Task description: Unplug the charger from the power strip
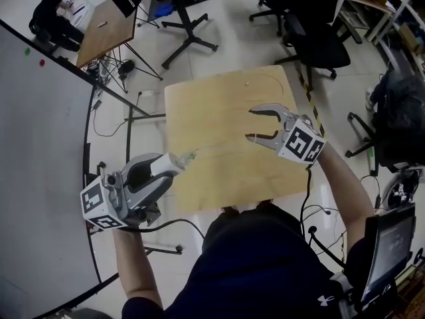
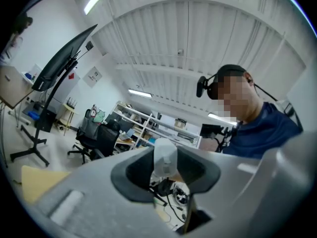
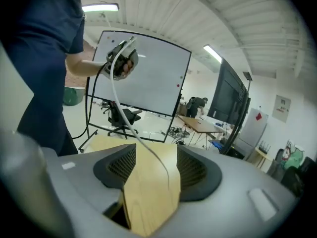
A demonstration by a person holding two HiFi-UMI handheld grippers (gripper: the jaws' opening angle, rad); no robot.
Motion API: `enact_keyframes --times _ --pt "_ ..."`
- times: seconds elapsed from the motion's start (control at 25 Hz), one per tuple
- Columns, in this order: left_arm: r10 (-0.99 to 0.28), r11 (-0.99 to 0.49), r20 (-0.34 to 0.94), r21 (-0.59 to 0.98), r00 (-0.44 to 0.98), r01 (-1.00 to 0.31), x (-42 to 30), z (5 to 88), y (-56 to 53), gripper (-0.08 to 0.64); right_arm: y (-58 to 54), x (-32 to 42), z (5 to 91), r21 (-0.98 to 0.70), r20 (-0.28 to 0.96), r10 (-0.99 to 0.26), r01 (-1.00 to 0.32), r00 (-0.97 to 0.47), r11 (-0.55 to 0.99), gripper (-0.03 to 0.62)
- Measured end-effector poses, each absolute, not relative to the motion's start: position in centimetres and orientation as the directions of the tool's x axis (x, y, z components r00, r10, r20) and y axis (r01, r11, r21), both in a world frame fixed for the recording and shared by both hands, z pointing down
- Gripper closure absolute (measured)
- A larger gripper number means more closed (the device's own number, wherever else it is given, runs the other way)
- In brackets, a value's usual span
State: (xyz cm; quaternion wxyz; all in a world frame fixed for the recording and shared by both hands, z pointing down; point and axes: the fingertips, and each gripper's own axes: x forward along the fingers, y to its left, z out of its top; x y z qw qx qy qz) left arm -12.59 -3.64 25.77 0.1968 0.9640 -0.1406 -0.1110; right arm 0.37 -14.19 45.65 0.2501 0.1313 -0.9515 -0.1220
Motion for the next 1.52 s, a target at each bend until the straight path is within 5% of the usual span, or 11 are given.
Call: enact_keyframes --times 0.08,0.2,0.48,0.68,0.84,1.0,1.12,1.32,1.52 --pt "-0.317 -0.886 -0.179 0.407 0.931 -0.224 -13.0 25.0 -3.1 0.426 -13.9 -1.7 44.9 0.347 0.408 -0.317 -0.176 -0.856 0.921 0.359" --pt "-0.348 -0.879 -0.292 0.433 0.891 -0.201 -14.9 23.2 -2.8 0.426 -13.8 -3.6 44.6 0.264 0.320 -0.303 -0.223 -0.898 0.939 0.575" --pt "-0.603 -0.765 -0.522 0.593 0.603 -0.252 -22.1 22.8 -8.4 0.426 -9.1 -5.7 41.5 0.096 0.181 -0.233 -0.219 -0.956 0.971 0.571" --pt "-0.721 -0.664 -0.337 0.587 0.606 -0.464 -20.2 26.8 -14.1 0.426 -4.4 -7.4 38.8 0.363 0.332 -0.261 -0.133 -0.906 0.922 0.580" --pt "-0.691 -0.681 -0.020 0.353 0.723 -0.642 -14.7 31.0 -15.9 0.426 -1.5 -8.4 35.7 0.584 0.440 -0.277 0.038 -0.855 0.811 0.580" --pt "-0.449 -0.856 0.133 0.217 0.883 -0.468 -8.0 35.0 -13.3 0.426 0.4 -8.2 32.4 0.589 0.524 -0.151 0.228 -0.838 0.775 0.581" --pt "-0.206 -0.943 0.127 0.240 0.970 -0.231 -4.3 35.0 -9.1 0.426 -2.0 -7.4 28.4 0.503 0.491 -0.079 0.209 -0.867 0.838 0.583" --pt "0.058 -0.941 -0.111 0.326 0.992 0.092 -2.6 31.4 -3.1 0.426 -7.7 -5.9 24.2 0.442 0.404 -0.095 0.103 -0.910 0.891 0.583" --pt "0.071 -0.925 -0.339 0.330 0.938 0.190 -3.3 27.1 -2.0 0.426 -11.2 -6.4 27.0 0.276 0.400 -0.159 -0.047 -0.902 0.960 0.583"
